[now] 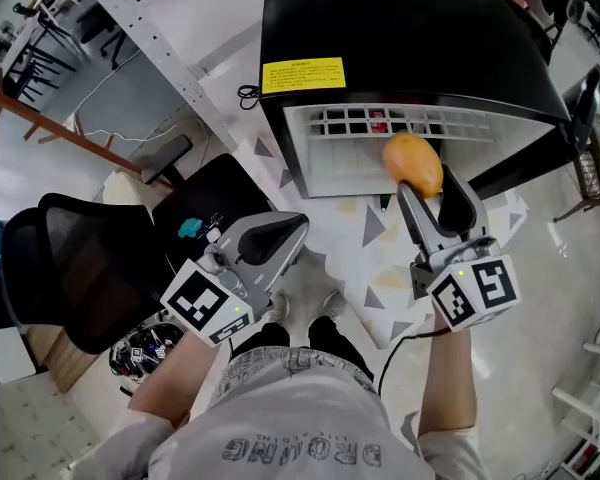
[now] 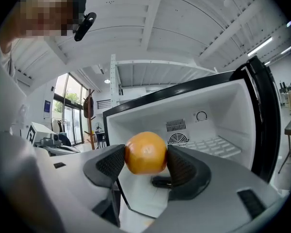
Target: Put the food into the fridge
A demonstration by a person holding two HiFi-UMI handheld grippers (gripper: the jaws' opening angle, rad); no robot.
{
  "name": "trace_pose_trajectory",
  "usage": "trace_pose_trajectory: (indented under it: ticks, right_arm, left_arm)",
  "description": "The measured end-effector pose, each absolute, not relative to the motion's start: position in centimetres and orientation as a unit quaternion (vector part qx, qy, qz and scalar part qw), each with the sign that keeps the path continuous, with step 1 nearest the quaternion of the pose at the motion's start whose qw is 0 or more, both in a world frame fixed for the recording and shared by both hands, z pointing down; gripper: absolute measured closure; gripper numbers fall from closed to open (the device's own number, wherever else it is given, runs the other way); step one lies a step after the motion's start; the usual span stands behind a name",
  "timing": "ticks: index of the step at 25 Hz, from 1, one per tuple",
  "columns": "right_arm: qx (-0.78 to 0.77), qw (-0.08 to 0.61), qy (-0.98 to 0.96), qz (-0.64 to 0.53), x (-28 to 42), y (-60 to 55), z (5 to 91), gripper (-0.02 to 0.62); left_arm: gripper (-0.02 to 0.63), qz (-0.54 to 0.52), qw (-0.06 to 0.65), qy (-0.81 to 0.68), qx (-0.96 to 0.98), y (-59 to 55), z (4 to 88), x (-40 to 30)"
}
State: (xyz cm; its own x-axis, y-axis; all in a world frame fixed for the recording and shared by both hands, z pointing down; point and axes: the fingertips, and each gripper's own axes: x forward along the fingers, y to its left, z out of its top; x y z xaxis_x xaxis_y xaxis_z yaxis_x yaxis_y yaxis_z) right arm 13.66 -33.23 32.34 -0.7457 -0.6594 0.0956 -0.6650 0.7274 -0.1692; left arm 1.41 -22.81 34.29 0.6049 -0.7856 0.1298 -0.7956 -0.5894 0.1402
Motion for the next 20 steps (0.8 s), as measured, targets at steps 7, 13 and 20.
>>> trace_pose_trajectory:
  ticks: [7,13,20]
  right_arm:
    - [0.348,0.009,-0.933,0.089,12.3,-36.5,32.3,0.322]
    - [0.343,0.007,-0.935,0.089,11.0,-39.0,32.6,0.322]
    - [0.346,0.029,-0.935,0.070,9.4,-41.4,33.6,0.322]
  left_arm:
    - [0.600,0.028,0.094,-0.458,0.883,-23.8,34.8,1.0]
    - [0.600,0.026,0.103,-0.469,0.877,-24.6,35.4,0.2]
    - [0.600,0.025,0.109,-0.481,0.870,-25.3,35.8,-1.0]
